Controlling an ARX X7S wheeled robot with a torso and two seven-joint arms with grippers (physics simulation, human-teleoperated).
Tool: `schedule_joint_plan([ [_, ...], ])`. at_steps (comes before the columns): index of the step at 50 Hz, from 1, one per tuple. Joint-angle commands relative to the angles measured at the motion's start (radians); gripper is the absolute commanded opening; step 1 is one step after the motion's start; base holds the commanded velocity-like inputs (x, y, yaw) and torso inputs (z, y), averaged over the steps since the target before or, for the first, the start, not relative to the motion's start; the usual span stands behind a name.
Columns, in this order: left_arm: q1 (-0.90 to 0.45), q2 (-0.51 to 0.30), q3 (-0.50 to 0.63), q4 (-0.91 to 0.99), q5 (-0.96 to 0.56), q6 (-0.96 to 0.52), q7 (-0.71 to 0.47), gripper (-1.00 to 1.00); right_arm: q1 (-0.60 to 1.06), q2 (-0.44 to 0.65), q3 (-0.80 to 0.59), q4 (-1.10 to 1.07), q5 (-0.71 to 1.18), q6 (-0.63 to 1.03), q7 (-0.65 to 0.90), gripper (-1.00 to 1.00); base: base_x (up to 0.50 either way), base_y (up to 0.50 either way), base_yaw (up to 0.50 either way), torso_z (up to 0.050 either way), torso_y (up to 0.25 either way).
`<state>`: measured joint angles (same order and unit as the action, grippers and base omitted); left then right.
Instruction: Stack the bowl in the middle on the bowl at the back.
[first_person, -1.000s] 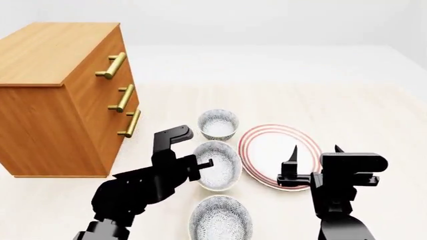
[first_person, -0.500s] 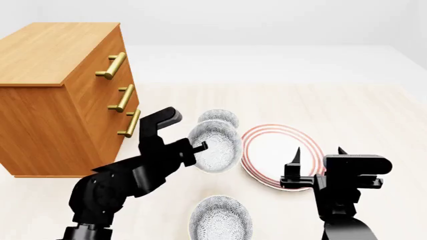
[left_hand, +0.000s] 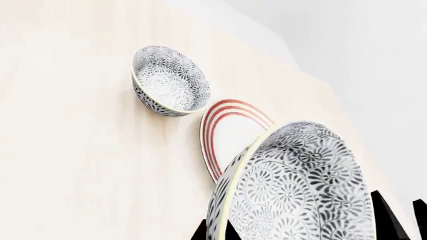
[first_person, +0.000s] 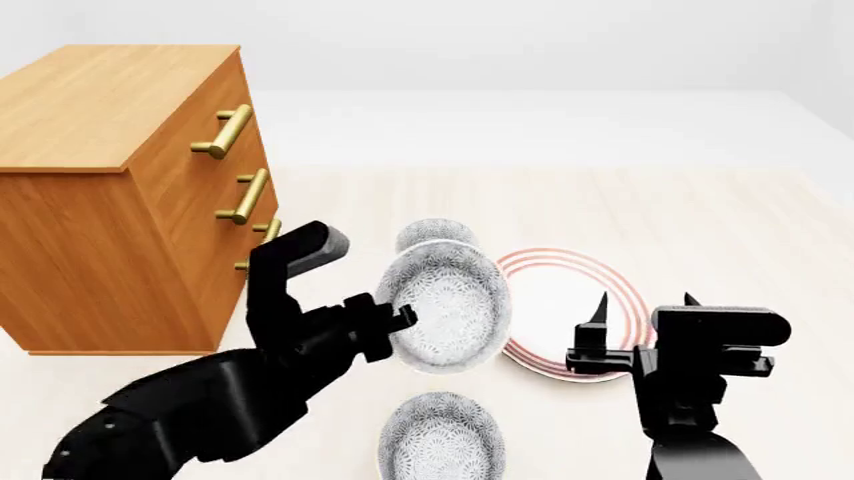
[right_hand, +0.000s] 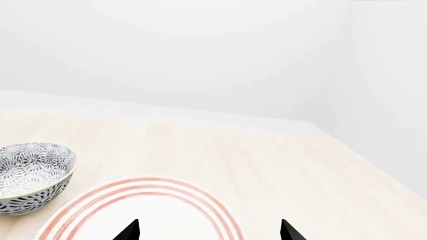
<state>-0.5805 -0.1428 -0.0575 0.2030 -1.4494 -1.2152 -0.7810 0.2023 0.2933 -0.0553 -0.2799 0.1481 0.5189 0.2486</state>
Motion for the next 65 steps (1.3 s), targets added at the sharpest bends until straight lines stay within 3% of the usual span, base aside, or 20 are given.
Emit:
schedule_joint_plan([
  [1, 0.088, -0.022, -0.059, 0.196, -0.303, -0.038, -0.201, -1.0, 0.001, 0.009, 0.009, -0.014, 0.0, 0.018, 0.015, 1.0, 0.0, 0.0, 0.0, 0.0, 0.0],
  [11, 0.16, -0.055, -0.053, 0.298, -0.439, -0.018, -0.278, -1.0, -0.003, 0.011, 0.01, -0.013, 0.004, 0.015, 0.018, 1.0, 0.0, 0.0, 0.0, 0.0, 0.0],
  [22, 0.257, -0.085, -0.083, 0.375, -0.474, -0.006, -0.271, -1.0, -0.011, 0.011, 0.015, -0.004, 0.013, 0.001, 0.018, 1.0, 0.0, 0.0, 0.0, 0.0, 0.001],
  [65, 0.408, -0.074, -0.065, 0.268, -0.364, 0.018, -0.159, -1.0, -0.018, 0.005, 0.011, 0.061, 0.033, -0.055, 0.021, 1.0, 0.0, 0.0, 0.0, 0.0, 0.0],
])
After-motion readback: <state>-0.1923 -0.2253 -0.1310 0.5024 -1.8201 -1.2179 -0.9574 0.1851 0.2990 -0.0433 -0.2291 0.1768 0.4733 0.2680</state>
